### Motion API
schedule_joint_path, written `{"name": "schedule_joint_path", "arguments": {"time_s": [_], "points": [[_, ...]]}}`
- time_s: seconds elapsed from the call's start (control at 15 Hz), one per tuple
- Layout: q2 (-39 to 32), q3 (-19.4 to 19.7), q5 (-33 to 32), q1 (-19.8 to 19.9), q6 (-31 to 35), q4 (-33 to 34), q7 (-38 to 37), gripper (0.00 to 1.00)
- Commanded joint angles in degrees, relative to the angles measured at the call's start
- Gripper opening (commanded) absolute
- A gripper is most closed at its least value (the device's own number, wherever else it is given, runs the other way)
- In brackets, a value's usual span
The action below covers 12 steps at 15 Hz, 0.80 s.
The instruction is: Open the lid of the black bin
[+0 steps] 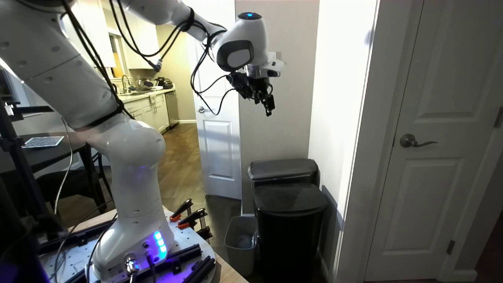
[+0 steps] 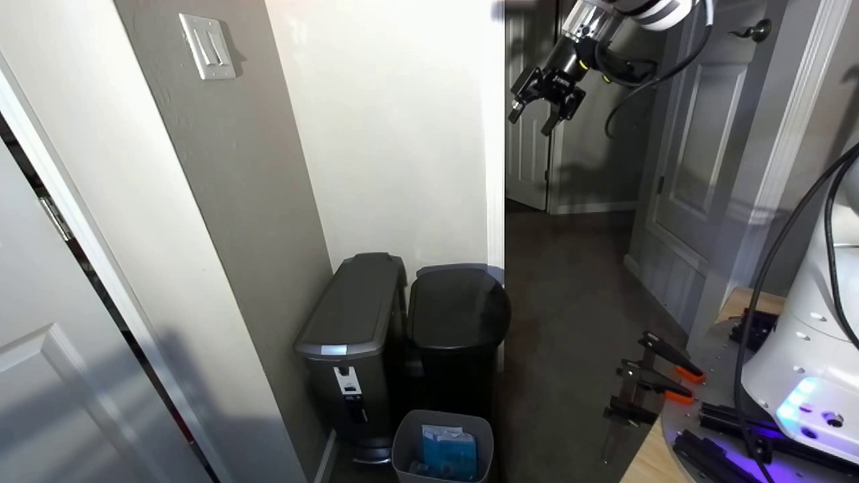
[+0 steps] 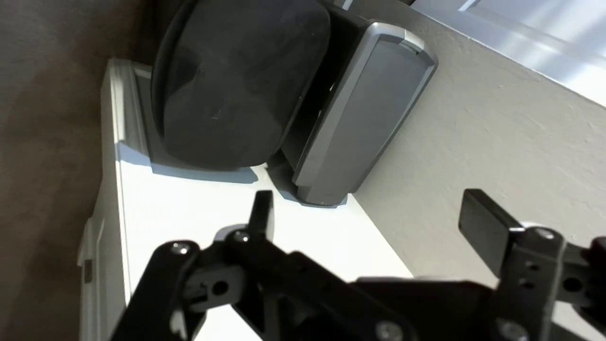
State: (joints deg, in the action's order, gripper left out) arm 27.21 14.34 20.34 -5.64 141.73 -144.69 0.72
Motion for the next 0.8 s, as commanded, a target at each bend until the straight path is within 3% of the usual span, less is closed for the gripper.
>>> {"name": "schedule_joint_path", "arguments": {"time_s": [0.0, 0.2, 0.6, 0.73], "points": [[-11.3, 3.5, 10.4, -2.4, -0.8, 7.1, 7.6, 1.0], [-16.2, 4.3, 21.5, -1.6, -2.5, 9.2, 15.0, 1.0], [-20.5, 2.7, 43.5, 5.0, -8.6, 8.5, 28.5, 1.0], [-21.8, 2.2, 48.0, 7.6, -11.3, 7.3, 31.3, 1.0]]}}
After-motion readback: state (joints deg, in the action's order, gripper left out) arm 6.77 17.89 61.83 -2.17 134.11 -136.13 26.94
